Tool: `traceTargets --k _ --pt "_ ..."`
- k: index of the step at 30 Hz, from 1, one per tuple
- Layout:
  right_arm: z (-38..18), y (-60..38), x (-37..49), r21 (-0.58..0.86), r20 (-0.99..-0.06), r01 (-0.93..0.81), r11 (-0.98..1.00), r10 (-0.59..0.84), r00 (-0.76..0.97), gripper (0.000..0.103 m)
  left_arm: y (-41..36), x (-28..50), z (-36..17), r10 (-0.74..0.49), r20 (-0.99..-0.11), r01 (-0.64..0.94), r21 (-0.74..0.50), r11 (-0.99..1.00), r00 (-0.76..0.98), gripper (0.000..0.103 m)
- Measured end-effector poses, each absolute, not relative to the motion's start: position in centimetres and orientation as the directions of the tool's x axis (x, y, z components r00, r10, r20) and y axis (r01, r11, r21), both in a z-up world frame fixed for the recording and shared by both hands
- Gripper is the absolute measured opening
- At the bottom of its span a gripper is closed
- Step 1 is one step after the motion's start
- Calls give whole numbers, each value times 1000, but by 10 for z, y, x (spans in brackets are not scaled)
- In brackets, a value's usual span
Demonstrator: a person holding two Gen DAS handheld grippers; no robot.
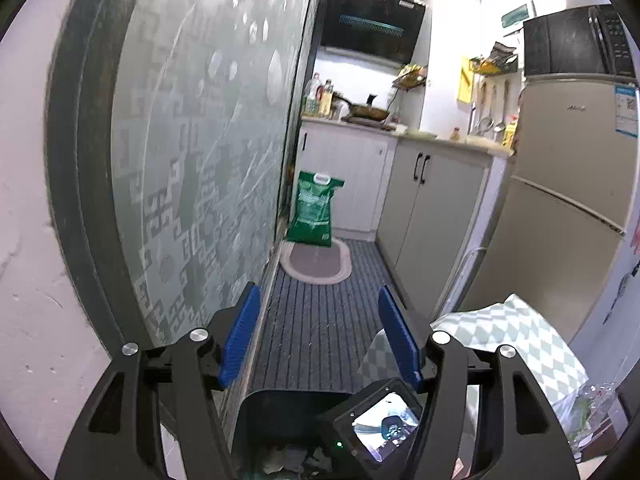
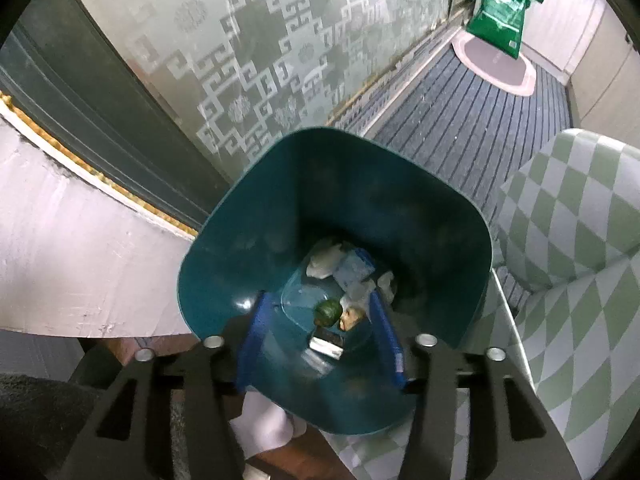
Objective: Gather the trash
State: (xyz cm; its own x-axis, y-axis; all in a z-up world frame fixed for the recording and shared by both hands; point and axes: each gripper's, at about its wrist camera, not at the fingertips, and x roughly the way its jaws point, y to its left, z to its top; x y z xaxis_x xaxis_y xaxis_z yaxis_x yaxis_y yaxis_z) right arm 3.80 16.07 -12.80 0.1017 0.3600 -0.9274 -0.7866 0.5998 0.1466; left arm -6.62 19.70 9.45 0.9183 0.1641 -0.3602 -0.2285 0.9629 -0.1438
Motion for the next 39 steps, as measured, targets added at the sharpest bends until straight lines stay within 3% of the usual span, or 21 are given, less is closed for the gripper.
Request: traceTargets --k 15,27,34,36,39 --pt "-42 122 33 123 -806 -804 582 532 262 56 176 -96 123 127 -250 -167 -144 975 960 87" --pt "14 48 36 64 -685 -757 651 580 441 67 156 -92 122 115 -258 -152 -129 980 959 97" --pt "40 3 26 14 -620 -714 700 567 543 78 148 -94 115 107 -293 -158 -154 975 950 100" --pt "46 -7 20 -11 -604 -709 705 561 567 91 145 -94 112 120 -313 -174 -150 973 942 100" --pt "51 -18 13 -23 -588 -705 709 560 583 96 140 -92 107 140 -352 -196 -128 972 925 100"
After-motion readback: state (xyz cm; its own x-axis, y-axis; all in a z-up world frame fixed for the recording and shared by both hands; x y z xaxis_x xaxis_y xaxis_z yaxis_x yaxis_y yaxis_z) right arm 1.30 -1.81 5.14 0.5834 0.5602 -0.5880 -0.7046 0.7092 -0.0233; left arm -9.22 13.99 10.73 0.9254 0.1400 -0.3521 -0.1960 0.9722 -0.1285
